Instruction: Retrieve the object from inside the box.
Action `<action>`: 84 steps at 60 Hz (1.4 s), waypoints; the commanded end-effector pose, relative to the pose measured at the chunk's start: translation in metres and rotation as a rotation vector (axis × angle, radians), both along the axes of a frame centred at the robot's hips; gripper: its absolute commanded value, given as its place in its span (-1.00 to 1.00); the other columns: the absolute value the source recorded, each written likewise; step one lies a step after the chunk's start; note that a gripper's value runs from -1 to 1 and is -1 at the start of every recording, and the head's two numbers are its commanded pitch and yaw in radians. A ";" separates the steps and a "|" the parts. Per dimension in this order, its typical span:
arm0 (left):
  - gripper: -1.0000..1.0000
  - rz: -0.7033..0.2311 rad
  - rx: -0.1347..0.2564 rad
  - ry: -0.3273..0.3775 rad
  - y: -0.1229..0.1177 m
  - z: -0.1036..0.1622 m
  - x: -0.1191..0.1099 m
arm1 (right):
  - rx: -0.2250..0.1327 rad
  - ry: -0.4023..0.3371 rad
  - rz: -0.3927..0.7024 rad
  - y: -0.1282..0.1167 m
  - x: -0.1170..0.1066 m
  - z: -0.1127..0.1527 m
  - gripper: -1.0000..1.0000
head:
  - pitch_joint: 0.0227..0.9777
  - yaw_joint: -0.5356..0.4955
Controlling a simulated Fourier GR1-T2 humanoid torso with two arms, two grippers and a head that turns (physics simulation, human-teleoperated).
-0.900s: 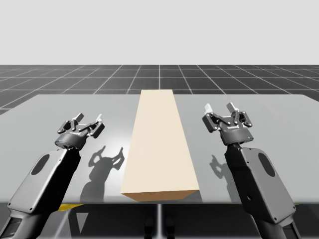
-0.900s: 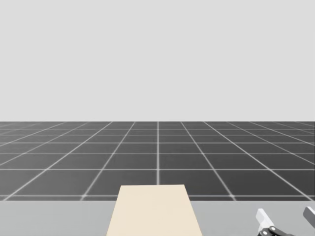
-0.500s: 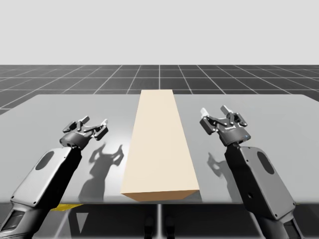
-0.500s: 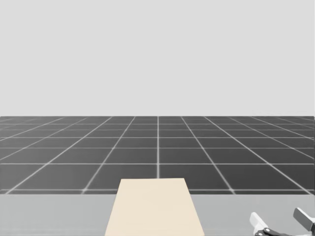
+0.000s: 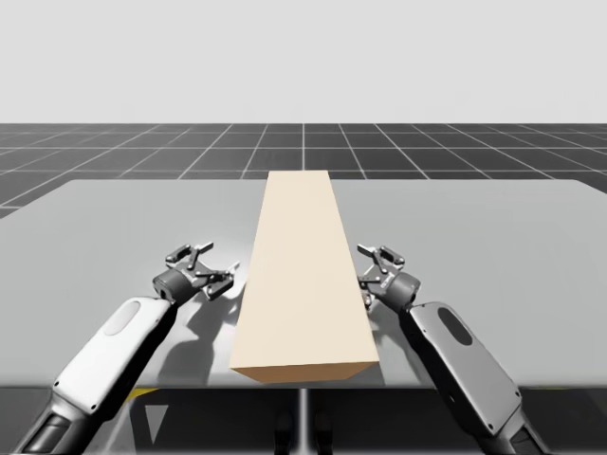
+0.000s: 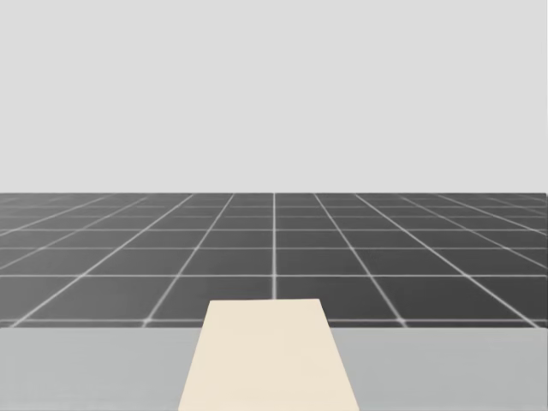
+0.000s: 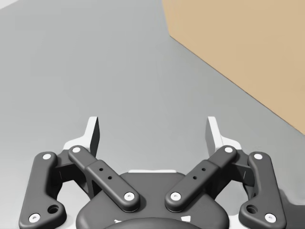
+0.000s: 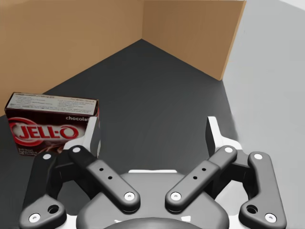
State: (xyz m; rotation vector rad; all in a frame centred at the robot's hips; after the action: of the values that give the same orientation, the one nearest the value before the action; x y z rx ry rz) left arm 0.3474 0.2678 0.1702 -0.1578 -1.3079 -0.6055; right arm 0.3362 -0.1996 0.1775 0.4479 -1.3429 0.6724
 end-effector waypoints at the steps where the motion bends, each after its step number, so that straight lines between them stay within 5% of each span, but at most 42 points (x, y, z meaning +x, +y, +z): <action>1: -1.00 -0.133 0.018 -0.007 -0.027 -0.006 -0.015 | -0.038 0.005 0.183 0.034 -0.026 -0.015 -1.00 | -0.67 0.04; 19: -1.00 -0.206 0.067 0.000 -0.051 -0.016 -0.024 | 0.048 -0.016 0.227 0.064 -0.026 -0.025 -1.00 | -0.66 0.00; 27: -1.00 -0.210 0.072 0.003 -0.052 -0.017 -0.024 | 0.076 0.053 0.181 0.073 -0.016 -0.040 -1.00 | -0.63 -0.01; 42: -1.00 -0.217 0.093 -0.003 -0.054 -0.019 -0.024 | 0.074 0.089 0.148 0.087 0.006 -0.054 -1.00 | -0.59 -0.05; 62: -1.00 -0.228 0.124 -0.017 -0.056 -0.020 -0.026 | 0.028 0.107 0.165 0.109 0.017 -0.065 -1.00 | -0.56 -0.06; 63: -1.00 -0.228 0.124 -0.017 -0.055 -0.020 -0.026 | 0.026 0.103 0.161 0.109 0.017 -0.065 -0.96 | -0.56 -0.06; 64: -1.00 -0.229 0.124 -0.017 -0.055 -0.020 -0.026 | 0.051 0.101 0.120 0.109 0.017 -0.066 0.05 | -0.56 -0.05; 66: -1.00 -0.228 0.128 -0.018 -0.055 -0.021 -0.026 | 0.053 0.114 0.131 0.108 0.016 -0.067 0.99 | -0.56 -0.05; 74: -1.00 -0.226 0.138 -0.018 -0.056 -0.022 -0.026 | 0.027 0.124 0.108 0.101 0.012 -0.065 1.00 | -0.56 -0.06; 84: -1.00 -0.216 0.127 -0.020 -0.052 -0.022 -0.024 | 0.041 0.076 0.031 0.072 0.000 -0.036 1.00 | -0.57 -0.06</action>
State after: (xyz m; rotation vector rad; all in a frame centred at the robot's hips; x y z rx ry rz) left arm 0.3212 0.2135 0.1486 -0.1936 -1.2729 -0.8793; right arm 0.3346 -0.1035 0.1267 0.6373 -1.2155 0.7554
